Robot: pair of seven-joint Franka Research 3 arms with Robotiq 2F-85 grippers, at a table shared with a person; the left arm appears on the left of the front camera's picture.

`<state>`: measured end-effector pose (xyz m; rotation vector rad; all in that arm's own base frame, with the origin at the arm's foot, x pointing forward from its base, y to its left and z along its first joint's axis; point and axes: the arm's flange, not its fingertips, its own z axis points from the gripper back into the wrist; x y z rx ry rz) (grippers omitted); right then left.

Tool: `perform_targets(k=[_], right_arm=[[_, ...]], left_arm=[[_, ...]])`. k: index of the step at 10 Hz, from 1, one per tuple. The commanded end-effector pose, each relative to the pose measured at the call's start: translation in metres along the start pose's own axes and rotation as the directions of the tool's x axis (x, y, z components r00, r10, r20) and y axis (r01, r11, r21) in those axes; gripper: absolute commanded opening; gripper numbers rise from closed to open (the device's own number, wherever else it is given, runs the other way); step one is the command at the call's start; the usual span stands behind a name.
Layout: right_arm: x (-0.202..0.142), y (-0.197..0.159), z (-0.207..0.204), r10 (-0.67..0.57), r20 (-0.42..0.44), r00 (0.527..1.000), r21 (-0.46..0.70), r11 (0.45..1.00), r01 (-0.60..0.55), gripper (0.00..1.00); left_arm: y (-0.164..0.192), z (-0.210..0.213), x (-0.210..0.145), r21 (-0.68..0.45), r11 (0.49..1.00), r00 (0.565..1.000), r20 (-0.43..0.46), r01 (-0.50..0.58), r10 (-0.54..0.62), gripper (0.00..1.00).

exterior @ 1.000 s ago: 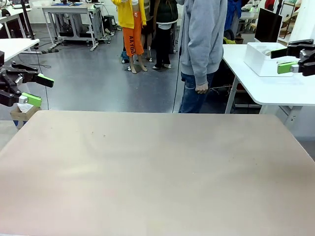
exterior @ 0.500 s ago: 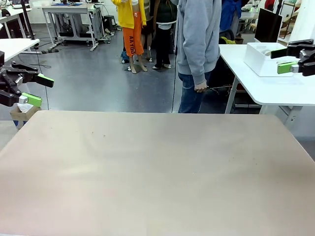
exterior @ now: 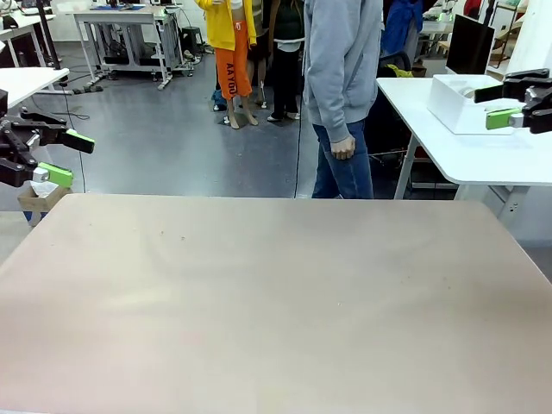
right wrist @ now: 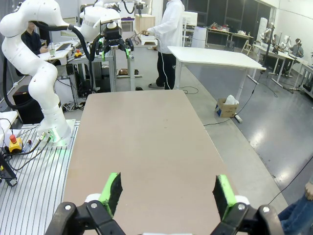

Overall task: Stack the cups and store them in the basket.
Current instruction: Place the stack of Reusable plastic cups into the Pantry Basket.

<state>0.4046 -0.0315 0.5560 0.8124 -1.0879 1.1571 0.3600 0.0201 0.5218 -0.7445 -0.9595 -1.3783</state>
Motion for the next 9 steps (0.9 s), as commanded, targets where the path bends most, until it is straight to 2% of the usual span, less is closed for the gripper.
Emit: perform_targets(k=[1,9], right_arm=[[0.0029,-0.001,0.0002,-0.004,0.005,1.0,-0.001,1.0,0.004,1.0],[0.0029,-0.001,0.0002,-0.004,0.005,1.0,-0.001,1.0,0.004,1.0]], left_arm=[[-0.0005,0.0012,0.0003,-0.006,1.0,1.0,0.008,0.003,-0.003,1.0],[-0.0005,0.0012,0.0003,-0.006,1.0,1.0,0.008,0.003,-0.003,1.0]])
